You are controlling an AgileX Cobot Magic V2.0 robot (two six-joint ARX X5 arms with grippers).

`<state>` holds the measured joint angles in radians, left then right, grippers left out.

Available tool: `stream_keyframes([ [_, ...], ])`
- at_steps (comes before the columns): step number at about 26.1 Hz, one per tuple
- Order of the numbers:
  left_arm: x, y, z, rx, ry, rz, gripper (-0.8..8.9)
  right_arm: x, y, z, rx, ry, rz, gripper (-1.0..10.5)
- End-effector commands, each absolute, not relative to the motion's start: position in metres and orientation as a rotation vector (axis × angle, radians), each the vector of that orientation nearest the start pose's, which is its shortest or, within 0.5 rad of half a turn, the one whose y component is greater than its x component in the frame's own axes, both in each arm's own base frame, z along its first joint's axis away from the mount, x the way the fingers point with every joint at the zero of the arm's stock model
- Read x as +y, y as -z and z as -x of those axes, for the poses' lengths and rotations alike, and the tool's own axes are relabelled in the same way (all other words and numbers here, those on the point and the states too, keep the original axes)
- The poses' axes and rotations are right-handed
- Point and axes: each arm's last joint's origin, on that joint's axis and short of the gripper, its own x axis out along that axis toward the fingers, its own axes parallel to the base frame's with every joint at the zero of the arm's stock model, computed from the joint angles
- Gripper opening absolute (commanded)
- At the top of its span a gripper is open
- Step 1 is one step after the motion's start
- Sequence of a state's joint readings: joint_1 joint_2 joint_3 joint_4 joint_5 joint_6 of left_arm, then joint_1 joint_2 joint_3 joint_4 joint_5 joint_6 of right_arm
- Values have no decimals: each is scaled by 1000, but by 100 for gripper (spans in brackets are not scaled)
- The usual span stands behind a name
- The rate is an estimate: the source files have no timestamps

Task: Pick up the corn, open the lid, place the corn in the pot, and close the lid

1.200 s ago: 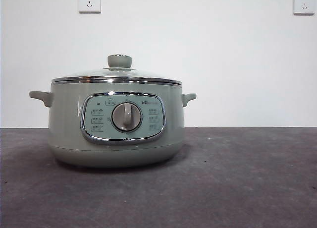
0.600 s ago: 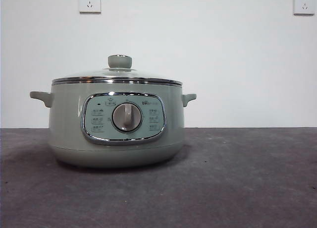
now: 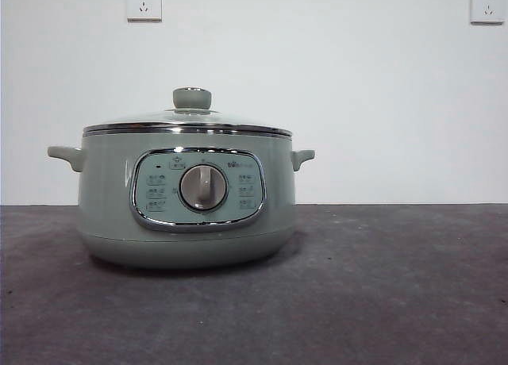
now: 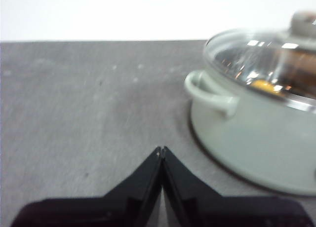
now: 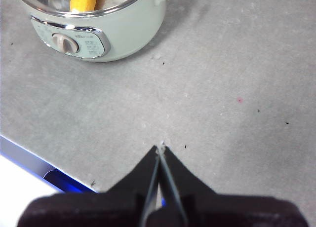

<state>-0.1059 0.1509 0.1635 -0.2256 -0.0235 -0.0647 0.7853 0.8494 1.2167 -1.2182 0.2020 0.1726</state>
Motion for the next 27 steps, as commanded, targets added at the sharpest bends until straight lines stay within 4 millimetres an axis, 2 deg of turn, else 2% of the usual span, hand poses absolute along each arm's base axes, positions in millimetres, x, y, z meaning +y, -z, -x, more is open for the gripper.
stream_keyframes([
  [1, -8, -173, -97, 180, 56, 64, -3, 79, -371, -87, 804, -473, 241, -15],
  [6, -7, -152, -96, 180, 50, 65, -3, 79, -371, -87, 804, -474, 241, -15],
  [12, -6, -154, -97, 122, 36, 19, -3, 79, -371, -87, 804, -474, 241, -15],
  [27, -6, -149, -98, 178, 39, 17, -3, 79, -371, -87, 804, -473, 241, -15],
])
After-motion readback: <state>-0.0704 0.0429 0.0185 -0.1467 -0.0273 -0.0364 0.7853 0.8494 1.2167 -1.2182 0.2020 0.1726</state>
